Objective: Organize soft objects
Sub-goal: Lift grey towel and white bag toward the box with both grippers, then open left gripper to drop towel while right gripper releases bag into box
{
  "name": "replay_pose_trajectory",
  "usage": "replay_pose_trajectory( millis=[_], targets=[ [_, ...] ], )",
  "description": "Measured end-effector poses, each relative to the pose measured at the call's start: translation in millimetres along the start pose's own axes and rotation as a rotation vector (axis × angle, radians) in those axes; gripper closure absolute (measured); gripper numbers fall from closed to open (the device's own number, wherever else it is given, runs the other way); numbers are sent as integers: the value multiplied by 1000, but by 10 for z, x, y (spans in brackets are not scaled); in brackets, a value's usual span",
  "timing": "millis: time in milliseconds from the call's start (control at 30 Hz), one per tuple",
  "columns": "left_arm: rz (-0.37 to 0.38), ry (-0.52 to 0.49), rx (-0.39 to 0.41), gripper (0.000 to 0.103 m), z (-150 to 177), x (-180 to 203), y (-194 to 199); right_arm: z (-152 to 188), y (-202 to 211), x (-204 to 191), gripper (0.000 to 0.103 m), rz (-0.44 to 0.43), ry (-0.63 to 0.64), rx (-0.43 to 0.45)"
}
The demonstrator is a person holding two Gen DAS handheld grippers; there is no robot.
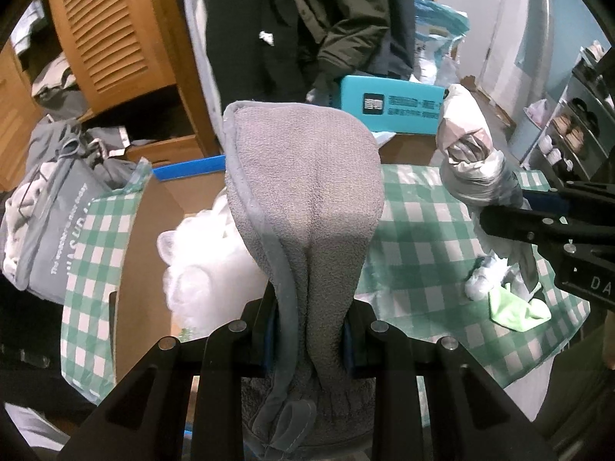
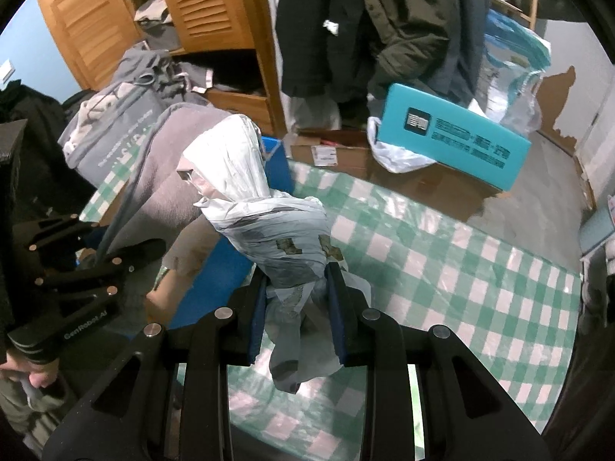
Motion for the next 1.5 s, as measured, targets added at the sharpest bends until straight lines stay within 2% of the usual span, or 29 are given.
replay_pose_trajectory(
  millis=[600, 900, 1200, 1300, 1467, 1500],
  targets=[
    [-75, 113, 22, 76, -61, -710, -31, -383, -330, -535, 76, -79, 58, -17],
    [-96, 170, -7, 76, -9, -1045, -200, -499, -579, -833, 76, -130, 87, -51],
    [-111, 198, -24, 75, 40, -1202, -309, -507, -870, -1007, 76, -170, 80, -107],
    [-119, 200, -25, 72, 52, -1229, -349, -503, -945, -1033, 76, -175, 72, -120],
    [-146, 190, -22, 57, 85, -1237, -390, -501, -1028, -1079, 76, -186, 75, -130],
    [-156, 184, -20, 51, 89, -1229, -384, -503, -1039, -1086, 76, -189, 76, -132]
  ],
)
Point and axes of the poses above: each gripper's, at about its wrist camera, not at the fingertips, and y roughly against the way its jaws point, x to its right, z to its underside, the point moved 1 cm from there along -y, roughly the way its jaws point, and after that the axes turned 13 degrees about y, right-handed, at the moved point
